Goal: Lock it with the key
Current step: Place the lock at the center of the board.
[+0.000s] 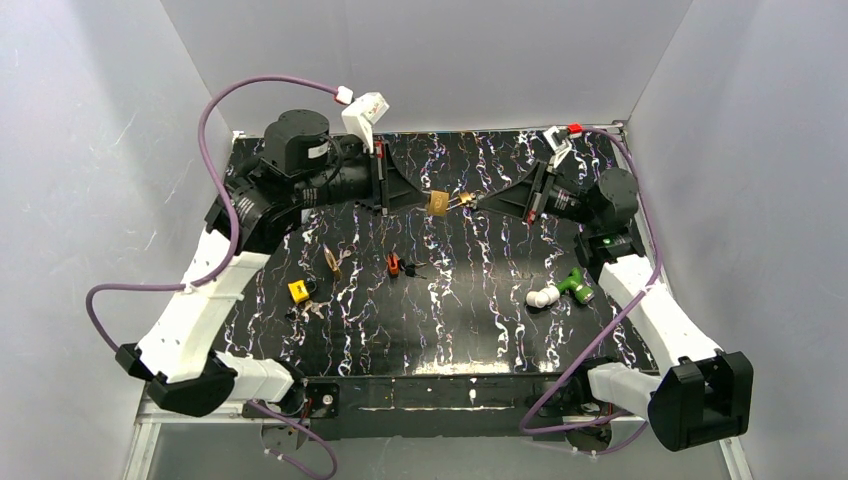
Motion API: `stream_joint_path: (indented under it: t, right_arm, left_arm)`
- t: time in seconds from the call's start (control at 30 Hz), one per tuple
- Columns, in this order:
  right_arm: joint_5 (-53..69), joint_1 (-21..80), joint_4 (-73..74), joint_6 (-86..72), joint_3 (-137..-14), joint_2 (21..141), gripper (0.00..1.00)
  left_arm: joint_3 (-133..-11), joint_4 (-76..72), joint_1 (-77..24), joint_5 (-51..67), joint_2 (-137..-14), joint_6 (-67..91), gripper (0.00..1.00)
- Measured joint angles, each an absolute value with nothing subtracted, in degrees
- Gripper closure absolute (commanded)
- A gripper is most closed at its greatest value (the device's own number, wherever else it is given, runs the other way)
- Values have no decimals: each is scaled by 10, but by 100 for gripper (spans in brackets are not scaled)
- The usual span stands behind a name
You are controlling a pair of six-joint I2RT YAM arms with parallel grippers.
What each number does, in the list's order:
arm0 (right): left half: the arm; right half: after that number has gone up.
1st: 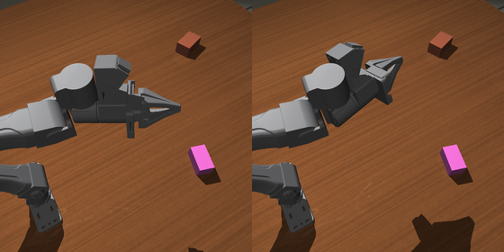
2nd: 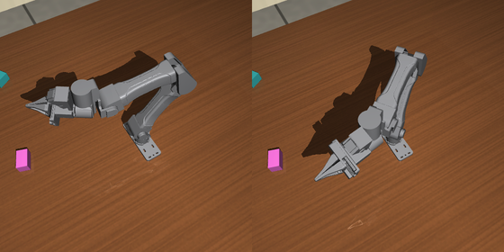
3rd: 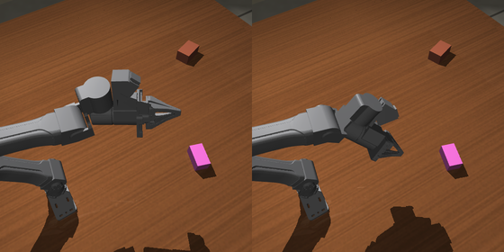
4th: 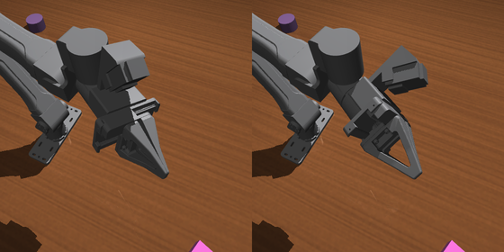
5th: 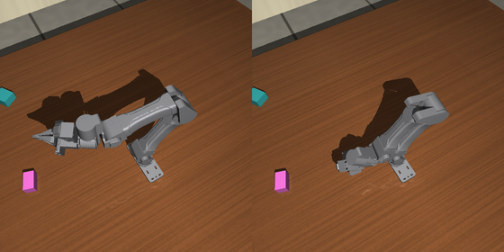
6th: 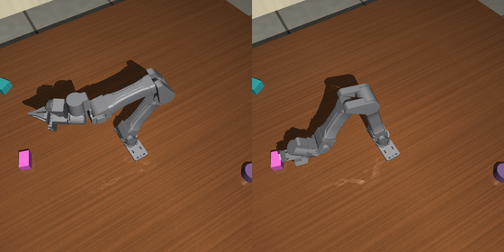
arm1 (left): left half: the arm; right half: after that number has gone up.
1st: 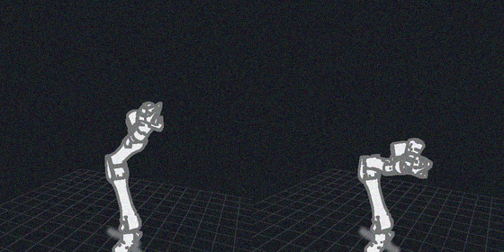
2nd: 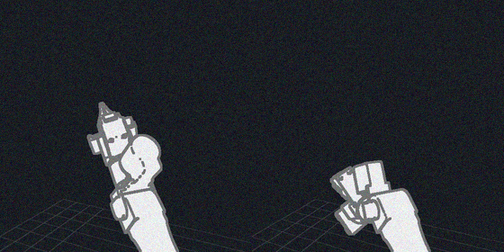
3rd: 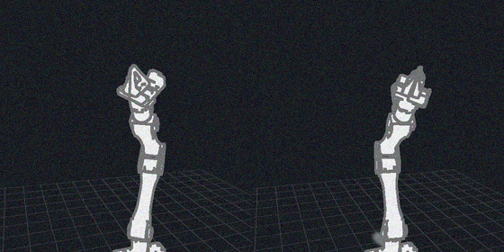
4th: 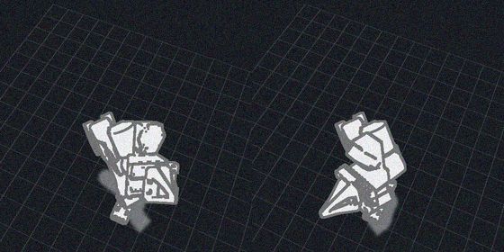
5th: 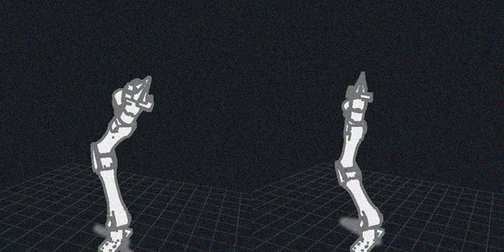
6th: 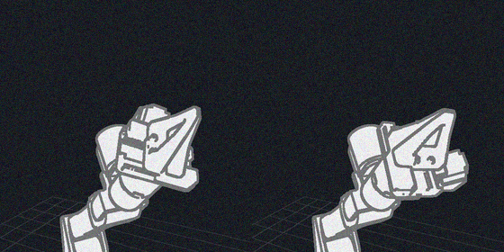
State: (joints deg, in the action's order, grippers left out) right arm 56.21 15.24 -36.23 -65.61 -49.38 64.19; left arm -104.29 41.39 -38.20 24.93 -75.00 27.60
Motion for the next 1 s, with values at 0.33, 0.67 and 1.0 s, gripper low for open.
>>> stream_joint_path:
  t: [0.33, 0.67, 1.0]
  right_arm:
    - [355, 151, 33, -481, -530, 647, 99]
    - [228, 166, 128, -451, -497, 714, 99]
    - [154, 213, 118, -464, -486, 796, 99]
  left_arm:
    - [-986, 429, -412, 168, -882, 270, 100]
    - [-980, 419, -441, 110, -1063, 295, 100]
    - [-965, 387, -441, 79, -1122, 311, 100]
